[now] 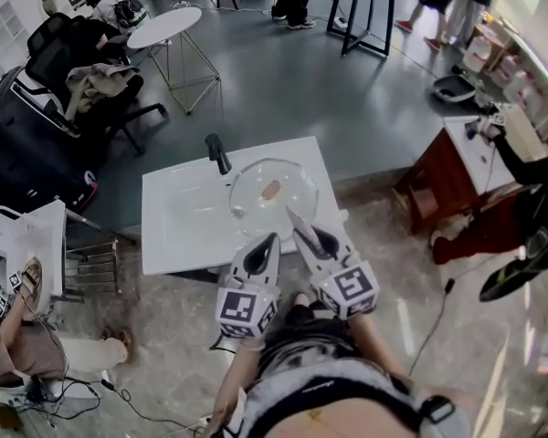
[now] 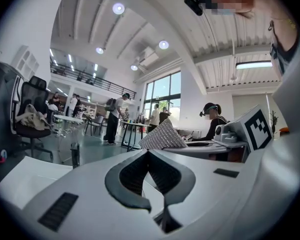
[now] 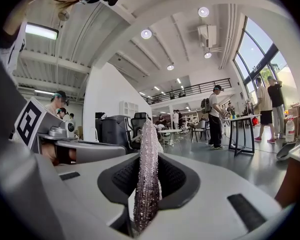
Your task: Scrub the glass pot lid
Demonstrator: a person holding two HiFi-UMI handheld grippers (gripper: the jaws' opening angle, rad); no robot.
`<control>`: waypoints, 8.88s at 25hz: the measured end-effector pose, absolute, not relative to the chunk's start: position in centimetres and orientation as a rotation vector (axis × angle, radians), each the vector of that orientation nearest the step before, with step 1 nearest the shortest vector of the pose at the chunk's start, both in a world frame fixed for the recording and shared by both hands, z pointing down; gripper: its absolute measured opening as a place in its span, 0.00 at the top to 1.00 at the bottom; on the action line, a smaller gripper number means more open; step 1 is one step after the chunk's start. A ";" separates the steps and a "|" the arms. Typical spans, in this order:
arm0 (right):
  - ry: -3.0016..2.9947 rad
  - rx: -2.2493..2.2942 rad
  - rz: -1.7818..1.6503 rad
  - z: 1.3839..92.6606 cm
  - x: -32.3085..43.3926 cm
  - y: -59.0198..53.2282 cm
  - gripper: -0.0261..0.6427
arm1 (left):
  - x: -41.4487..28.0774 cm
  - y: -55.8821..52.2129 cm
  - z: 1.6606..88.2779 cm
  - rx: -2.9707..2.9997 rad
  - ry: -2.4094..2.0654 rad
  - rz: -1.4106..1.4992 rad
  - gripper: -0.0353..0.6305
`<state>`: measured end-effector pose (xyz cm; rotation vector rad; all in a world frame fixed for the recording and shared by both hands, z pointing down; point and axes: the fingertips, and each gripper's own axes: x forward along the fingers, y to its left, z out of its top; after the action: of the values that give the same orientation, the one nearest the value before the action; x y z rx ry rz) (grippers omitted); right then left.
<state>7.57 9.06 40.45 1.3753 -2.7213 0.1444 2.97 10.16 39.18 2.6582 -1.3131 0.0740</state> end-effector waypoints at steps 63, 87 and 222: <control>-2.436 1.504 0.411 46.6 8.2 -12.4 0.83 | 1.1 -12.2 48.0 2.615 -1.085 0.254 0.94; -2.268 1.434 0.570 55.5 10.1 -12.0 0.83 | 3.4 -11.5 57.9 2.561 -0.955 0.504 0.85; -2.263 0.526 0.359 65.6 1.9 -19.2 0.82 | 5.6 -10.6 65.3 2.498 -0.866 0.815 0.69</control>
<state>1.89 -19.23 65.58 0.5259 -2.2627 0.3586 5.63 -10.55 65.30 2.4976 -0.8656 0.8148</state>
